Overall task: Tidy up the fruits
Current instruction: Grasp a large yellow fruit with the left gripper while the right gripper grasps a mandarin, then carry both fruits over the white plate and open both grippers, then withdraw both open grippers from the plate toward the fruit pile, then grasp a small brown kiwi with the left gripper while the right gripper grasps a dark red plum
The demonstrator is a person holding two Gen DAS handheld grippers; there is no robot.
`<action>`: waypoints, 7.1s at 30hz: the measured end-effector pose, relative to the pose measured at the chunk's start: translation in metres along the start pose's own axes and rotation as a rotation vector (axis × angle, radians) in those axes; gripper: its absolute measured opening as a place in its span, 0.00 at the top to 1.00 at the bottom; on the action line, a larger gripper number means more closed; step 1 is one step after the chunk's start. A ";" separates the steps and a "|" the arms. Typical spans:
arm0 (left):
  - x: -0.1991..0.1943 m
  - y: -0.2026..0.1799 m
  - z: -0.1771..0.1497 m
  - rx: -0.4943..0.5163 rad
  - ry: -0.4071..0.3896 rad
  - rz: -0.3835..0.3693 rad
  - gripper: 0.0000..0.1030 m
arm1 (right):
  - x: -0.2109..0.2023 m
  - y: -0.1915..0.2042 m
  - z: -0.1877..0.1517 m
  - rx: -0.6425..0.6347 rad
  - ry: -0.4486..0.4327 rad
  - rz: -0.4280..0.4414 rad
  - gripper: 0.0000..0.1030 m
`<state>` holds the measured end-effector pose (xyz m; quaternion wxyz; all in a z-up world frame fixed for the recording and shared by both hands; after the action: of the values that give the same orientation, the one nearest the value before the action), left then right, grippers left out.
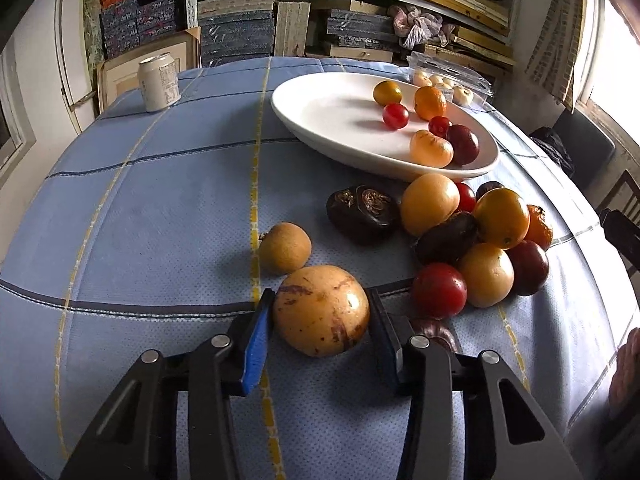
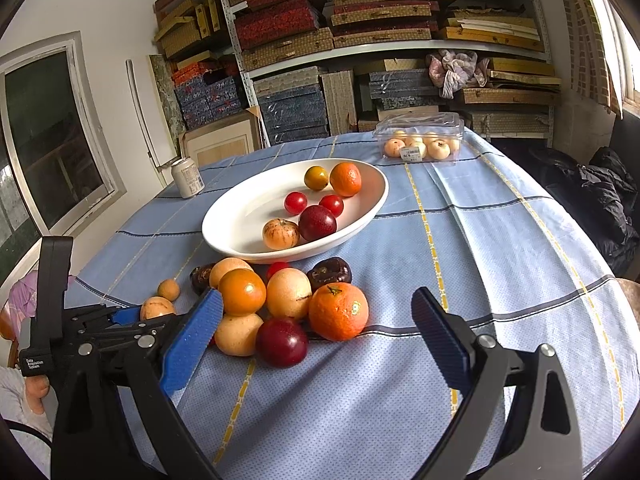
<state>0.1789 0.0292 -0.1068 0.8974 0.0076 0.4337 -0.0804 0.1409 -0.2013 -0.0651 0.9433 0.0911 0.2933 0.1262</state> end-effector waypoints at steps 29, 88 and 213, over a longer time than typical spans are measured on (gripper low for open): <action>-0.031 0.017 0.003 -0.078 -0.078 0.020 0.56 | 0.069 -0.014 -0.009 -0.051 0.216 -0.120 0.47; 0.081 -0.003 0.149 -0.053 -0.040 0.045 0.56 | 0.174 -0.002 0.111 -0.055 0.128 -0.081 0.57; -0.010 0.025 0.023 -0.030 -0.067 0.031 0.72 | 0.064 0.023 -0.030 -0.116 0.291 0.090 0.60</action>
<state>0.1943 0.0530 -0.0865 0.9126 -0.0021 0.4045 -0.0603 0.1706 -0.1581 -0.1181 0.8878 0.0304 0.4148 0.1970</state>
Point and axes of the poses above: each gripper's, at about its wrist camera, not at the fingertips, and x roughly the way its jaws point, y to its left, z to its top, the point moved 3 cm from there along x, roughly the way its jaws point, and after that the axes turned 1 degree about -z, right-handed, at the moved point
